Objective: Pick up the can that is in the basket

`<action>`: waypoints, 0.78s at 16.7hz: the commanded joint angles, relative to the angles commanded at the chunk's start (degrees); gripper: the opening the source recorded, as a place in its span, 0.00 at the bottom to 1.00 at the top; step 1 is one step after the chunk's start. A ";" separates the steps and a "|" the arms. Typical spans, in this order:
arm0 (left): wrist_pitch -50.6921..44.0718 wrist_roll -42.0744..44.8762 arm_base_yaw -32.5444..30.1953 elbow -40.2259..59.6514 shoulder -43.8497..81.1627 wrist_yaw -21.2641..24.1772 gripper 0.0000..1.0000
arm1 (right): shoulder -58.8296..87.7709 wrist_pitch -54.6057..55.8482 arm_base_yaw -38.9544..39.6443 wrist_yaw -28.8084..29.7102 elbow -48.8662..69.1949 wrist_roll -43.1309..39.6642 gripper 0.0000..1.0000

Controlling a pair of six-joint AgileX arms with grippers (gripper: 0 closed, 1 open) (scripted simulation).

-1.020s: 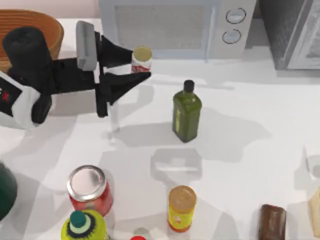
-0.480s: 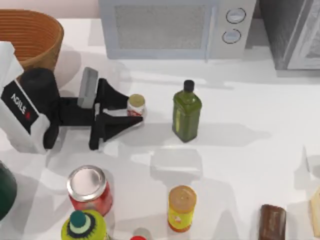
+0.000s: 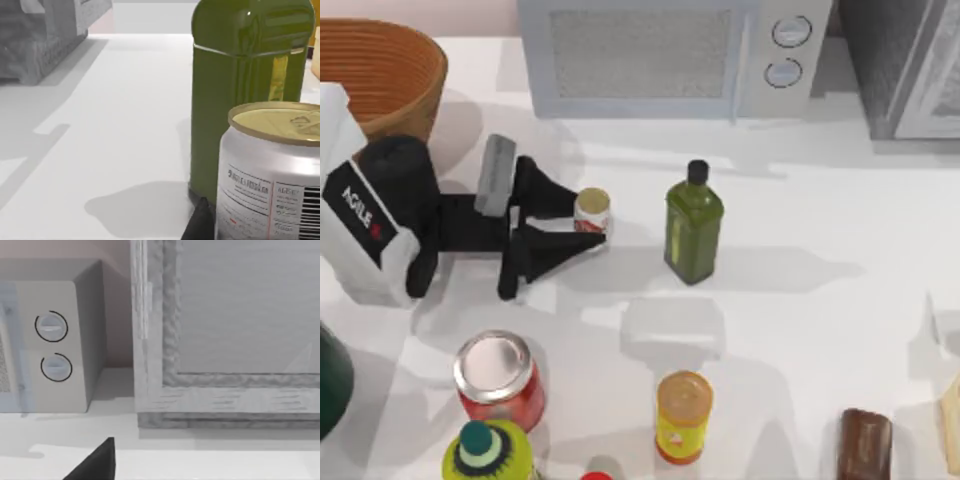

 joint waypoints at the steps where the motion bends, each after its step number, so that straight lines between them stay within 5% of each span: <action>1: 0.00 0.00 0.00 0.00 0.00 0.00 0.38 | 0.00 0.00 0.00 0.00 0.00 0.00 1.00; 9: 0.00 0.00 0.00 0.00 0.00 0.00 0.98 | 0.00 0.00 0.00 0.00 0.00 0.00 1.00; 13: 0.00 0.00 0.00 0.00 0.00 0.00 1.00 | 0.00 0.00 0.00 0.00 0.00 0.00 1.00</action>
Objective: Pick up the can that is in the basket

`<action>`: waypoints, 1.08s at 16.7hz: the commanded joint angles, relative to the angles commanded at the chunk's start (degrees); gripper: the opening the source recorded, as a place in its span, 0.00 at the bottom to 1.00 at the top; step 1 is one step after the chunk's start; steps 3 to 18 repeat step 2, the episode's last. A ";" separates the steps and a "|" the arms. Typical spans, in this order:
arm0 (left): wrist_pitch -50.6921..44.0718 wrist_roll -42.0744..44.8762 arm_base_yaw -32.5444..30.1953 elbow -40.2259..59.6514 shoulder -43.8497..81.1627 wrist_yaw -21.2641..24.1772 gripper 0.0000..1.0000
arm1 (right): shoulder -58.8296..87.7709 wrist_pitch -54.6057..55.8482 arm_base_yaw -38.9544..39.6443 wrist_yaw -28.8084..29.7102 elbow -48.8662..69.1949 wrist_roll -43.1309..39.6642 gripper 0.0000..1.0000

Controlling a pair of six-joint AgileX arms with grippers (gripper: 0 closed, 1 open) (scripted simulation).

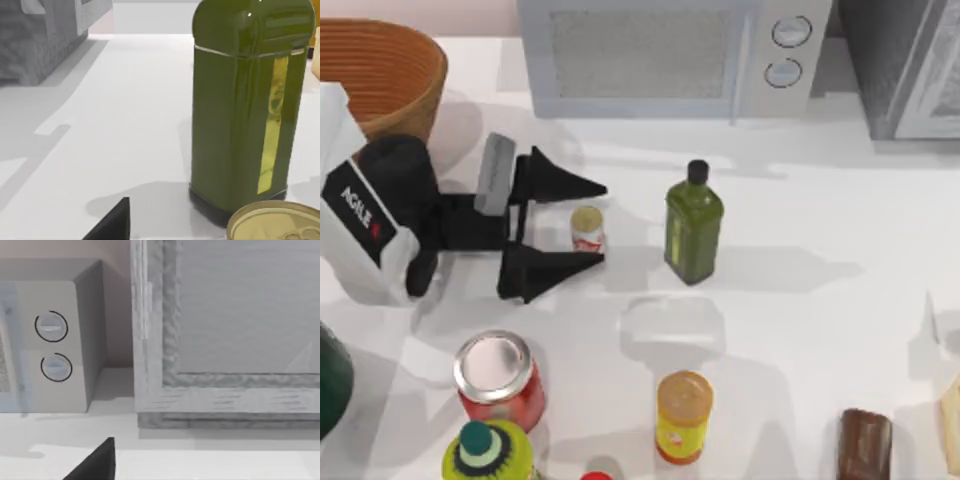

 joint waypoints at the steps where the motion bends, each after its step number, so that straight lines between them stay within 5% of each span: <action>1: 0.00 0.00 0.00 0.00 0.00 0.00 1.00 | 0.00 0.00 0.00 0.00 0.00 0.00 1.00; 18: 0.00 0.00 0.00 0.00 0.00 0.00 1.00 | 0.00 0.00 0.00 0.00 0.00 0.00 1.00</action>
